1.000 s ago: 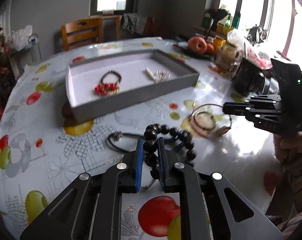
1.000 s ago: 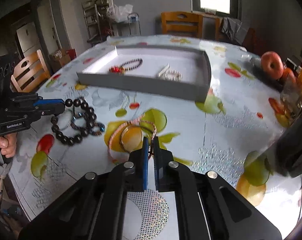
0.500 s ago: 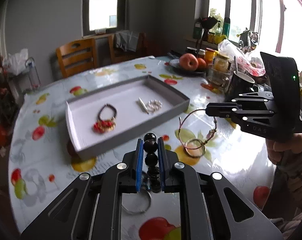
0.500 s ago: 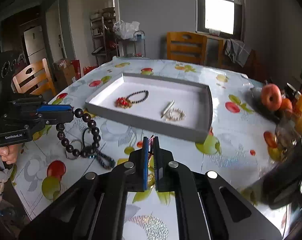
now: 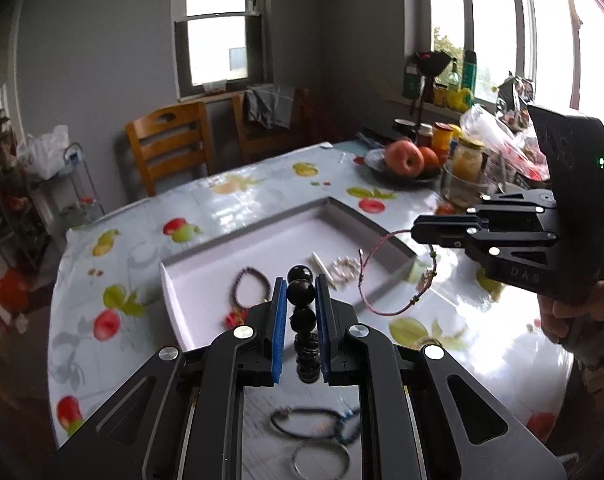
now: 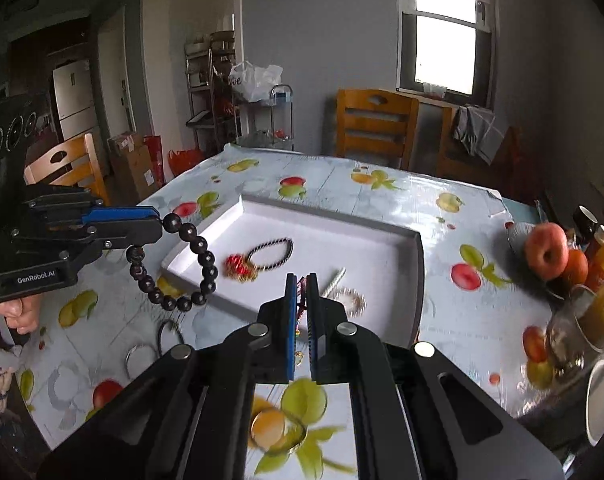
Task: Organize jewelry
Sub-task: 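Carry both bracelets into the tray and open both tools to release them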
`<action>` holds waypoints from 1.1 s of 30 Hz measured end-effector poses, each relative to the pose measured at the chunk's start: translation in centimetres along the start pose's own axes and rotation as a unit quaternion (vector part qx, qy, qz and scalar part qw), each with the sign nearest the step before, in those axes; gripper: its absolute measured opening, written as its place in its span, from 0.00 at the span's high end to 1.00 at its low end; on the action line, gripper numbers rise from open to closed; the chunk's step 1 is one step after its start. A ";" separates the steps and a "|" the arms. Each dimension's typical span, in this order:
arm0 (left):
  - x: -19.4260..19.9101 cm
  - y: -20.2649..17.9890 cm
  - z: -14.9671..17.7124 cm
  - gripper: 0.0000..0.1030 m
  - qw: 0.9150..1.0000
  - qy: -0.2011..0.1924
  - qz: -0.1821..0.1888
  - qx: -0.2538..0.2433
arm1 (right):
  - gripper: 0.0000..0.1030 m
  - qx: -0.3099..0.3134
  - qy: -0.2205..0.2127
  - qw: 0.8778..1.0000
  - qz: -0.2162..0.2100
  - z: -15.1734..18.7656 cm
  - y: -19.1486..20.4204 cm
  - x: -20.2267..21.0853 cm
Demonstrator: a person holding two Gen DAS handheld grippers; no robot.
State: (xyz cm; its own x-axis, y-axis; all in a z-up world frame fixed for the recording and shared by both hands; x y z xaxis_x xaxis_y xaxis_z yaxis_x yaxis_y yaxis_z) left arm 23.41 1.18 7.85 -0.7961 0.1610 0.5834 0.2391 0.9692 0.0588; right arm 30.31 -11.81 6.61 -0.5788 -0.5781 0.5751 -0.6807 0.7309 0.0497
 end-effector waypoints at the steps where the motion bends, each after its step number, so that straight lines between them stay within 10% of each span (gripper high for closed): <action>1: -0.4 0.3 -0.4 0.85 1.000 -0.002 0.000 0.003 | 0.96 -0.002 0.001 1.000 0.000 -0.3 -0.2 -0.4; 11: -4.0 1.2 -2.9 0.85 1.000 -0.005 0.002 0.011 | 0.96 -0.022 0.023 0.999 -0.006 -0.9 -1.6 -5.6; 33: -10.1 6.1 3.9 0.85 0.995 0.067 -0.017 0.066 | 0.96 -0.062 0.061 0.996 0.000 2.9 -4.1 -10.9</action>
State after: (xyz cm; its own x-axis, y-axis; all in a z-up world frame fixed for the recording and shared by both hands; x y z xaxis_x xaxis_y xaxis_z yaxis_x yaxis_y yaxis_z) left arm 30.71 6.23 -0.84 -0.7185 0.1090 0.6869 0.1301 0.9913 -0.0212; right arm 38.13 -9.58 -2.22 -0.5154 -0.5351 0.6693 -0.6154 0.7746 0.1454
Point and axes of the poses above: each gripper's, at about its wrist camera, not at the fingertips, and x roughly against the way its jaws point, y to its left, z to its underside, the point moved 7 cm from there along -x, roughly the way its jaws point, and after that the axes turned 3 degrees about -z, right-handed, at the moved point
